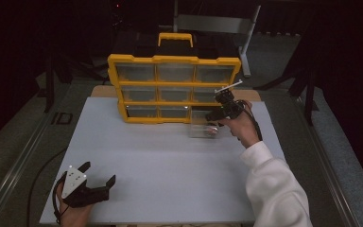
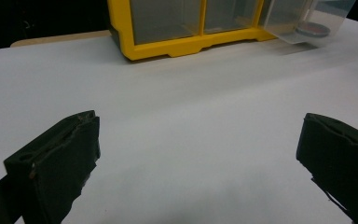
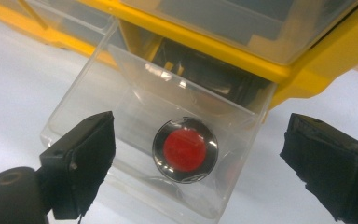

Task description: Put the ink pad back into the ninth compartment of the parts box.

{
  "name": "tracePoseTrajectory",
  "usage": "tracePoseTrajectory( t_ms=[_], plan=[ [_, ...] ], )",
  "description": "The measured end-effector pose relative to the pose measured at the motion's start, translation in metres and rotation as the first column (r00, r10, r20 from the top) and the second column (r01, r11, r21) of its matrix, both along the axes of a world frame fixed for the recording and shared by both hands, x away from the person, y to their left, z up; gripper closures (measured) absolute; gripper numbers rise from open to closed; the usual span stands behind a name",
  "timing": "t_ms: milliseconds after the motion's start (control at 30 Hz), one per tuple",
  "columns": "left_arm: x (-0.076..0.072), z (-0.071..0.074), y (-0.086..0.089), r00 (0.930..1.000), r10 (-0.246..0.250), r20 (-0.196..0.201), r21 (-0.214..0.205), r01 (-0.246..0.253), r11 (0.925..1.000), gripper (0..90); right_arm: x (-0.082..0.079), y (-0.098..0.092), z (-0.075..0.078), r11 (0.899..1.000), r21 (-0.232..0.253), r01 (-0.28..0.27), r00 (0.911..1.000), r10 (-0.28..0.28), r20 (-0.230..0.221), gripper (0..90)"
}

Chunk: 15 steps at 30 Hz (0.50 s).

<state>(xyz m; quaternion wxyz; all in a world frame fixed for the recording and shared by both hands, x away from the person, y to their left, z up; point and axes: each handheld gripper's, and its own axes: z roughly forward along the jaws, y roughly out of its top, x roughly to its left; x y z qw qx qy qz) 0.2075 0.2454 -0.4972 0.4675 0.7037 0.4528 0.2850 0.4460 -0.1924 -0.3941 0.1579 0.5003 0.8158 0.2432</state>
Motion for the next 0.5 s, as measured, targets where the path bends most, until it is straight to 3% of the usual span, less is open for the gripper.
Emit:
tracePoseTrajectory(
  t_ms=[233,500],
  plan=[
    [-0.0002,0.0003,0.0003,1.0000,0.000,0.002,0.000,0.000,1.0000,0.0,-0.0028,-0.0008,-0.0005,1.000,0.000,-0.016,0.9999,0.016,0.001,9.5],
    [-0.0004,0.0004,0.0003,1.0000,0.001,0.002,-0.002,-0.001,1.0000,0.0,-0.0090,0.0011,0.0001,0.997,-0.016,-0.071,0.9975,0.071,-0.001,9.6]
  ],
)
